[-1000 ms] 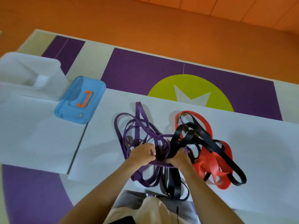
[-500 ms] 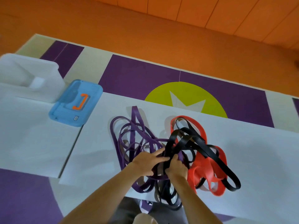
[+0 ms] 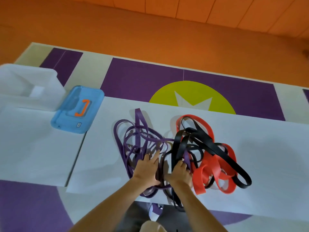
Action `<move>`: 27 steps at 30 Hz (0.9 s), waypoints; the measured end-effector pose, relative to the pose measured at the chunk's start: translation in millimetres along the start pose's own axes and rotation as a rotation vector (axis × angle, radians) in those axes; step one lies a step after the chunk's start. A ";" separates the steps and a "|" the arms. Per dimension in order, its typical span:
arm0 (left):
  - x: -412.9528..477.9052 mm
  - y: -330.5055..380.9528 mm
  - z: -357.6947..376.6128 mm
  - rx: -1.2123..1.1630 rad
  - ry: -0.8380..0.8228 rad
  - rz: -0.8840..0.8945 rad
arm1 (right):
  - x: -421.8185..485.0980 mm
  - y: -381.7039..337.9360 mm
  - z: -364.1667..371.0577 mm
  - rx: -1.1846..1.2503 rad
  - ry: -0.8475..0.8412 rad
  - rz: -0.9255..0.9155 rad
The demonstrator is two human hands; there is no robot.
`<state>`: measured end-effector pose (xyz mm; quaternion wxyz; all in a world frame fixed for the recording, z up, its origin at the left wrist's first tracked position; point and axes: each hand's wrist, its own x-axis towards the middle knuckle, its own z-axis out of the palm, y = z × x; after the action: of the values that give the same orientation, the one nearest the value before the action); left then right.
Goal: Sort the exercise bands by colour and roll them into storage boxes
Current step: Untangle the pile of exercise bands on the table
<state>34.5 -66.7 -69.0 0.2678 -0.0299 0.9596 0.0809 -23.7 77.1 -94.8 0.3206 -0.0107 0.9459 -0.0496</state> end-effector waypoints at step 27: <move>-10.1 -10.8 22.7 -0.036 -0.009 -0.046 | -9.4 0.4 22.4 -0.053 0.104 -0.047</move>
<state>55.8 -73.3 -84.5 0.2731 -0.0566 0.9559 0.0923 -2.6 76.0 -106.9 0.2692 -0.0386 0.9617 -0.0327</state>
